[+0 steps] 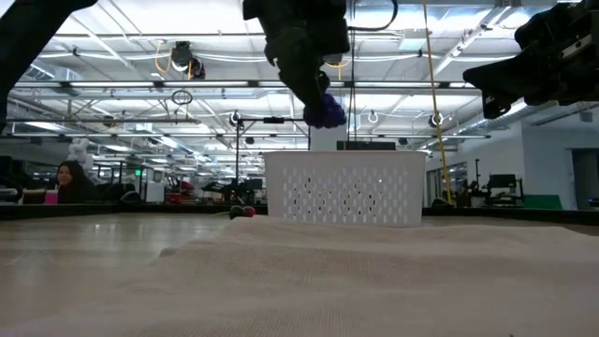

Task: Pick and placing Produce into tupperware
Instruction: Put the purple grape into the white basket

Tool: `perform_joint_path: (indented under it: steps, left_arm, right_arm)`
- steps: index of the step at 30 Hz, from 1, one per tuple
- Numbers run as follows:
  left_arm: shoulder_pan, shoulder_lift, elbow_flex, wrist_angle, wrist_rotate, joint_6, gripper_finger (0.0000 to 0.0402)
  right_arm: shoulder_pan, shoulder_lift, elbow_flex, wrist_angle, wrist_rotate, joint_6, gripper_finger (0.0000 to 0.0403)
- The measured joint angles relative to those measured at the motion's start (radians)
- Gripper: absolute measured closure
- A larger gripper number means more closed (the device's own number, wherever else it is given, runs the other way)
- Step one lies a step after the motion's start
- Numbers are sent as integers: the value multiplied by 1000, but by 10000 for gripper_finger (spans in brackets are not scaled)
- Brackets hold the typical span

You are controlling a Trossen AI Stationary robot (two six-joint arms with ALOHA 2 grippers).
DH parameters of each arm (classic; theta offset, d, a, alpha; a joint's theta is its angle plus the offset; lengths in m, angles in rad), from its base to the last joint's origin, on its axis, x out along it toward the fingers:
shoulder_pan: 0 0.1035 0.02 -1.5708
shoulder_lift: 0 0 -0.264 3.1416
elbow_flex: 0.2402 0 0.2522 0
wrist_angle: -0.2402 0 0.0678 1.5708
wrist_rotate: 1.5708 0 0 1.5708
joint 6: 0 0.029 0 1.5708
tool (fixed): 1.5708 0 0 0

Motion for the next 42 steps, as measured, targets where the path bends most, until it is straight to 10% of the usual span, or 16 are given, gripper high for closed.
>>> perform_joint_path:
  steps: [27, 42]
  left_arm:
    - [2, -1, -2, 59, 28, -172, 213]
    - [1, -2, -206, 231, 67, -144, 213]
  right_arm:
    - [0, 0, 0, 0, 0, 0, 403]
    - [0, 0, 0, 2, 0, 18, 403]
